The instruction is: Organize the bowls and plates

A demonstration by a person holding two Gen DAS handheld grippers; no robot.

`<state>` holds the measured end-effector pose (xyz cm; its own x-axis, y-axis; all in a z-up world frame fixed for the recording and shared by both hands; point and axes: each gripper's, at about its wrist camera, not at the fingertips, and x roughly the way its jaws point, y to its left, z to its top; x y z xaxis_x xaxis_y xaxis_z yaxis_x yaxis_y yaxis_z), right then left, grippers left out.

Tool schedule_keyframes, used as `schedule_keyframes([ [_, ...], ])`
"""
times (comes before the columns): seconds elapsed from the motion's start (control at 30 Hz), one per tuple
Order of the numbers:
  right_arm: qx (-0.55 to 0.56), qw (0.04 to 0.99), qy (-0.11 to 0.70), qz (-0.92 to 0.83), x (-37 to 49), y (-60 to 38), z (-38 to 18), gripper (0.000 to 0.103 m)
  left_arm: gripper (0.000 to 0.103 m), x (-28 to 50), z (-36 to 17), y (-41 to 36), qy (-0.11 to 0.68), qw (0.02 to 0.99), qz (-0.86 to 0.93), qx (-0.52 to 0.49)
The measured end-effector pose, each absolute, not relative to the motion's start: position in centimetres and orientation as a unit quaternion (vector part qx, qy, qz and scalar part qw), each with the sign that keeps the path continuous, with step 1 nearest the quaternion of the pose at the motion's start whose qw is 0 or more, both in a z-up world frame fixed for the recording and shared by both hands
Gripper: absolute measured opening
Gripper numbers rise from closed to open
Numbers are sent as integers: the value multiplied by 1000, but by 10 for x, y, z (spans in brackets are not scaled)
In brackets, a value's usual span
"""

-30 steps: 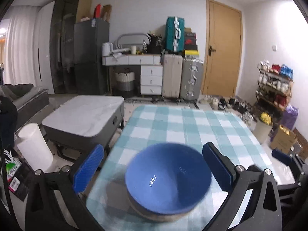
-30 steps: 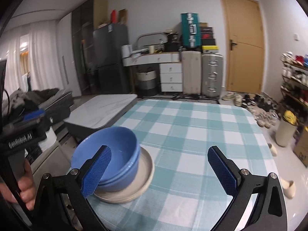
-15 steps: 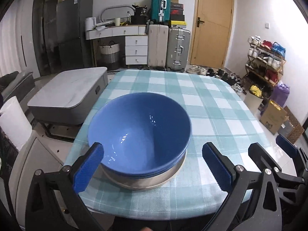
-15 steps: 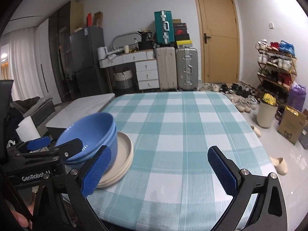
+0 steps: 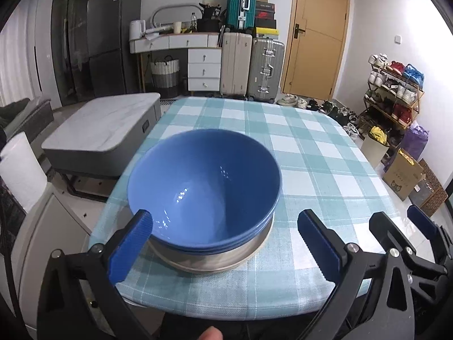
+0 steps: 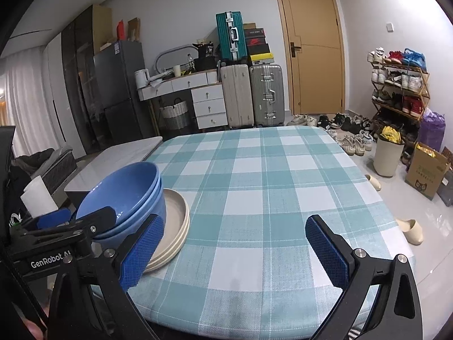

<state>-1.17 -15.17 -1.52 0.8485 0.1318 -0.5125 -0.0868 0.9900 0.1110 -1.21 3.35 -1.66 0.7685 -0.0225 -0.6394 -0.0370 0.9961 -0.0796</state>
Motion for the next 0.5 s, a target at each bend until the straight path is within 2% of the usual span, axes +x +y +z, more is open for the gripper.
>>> schedule_keyframes([
  [0.5, 27, 969, 243, 41, -28, -149, -8, 102, 103, -25, -5, 31, 315, 949, 28, -19],
])
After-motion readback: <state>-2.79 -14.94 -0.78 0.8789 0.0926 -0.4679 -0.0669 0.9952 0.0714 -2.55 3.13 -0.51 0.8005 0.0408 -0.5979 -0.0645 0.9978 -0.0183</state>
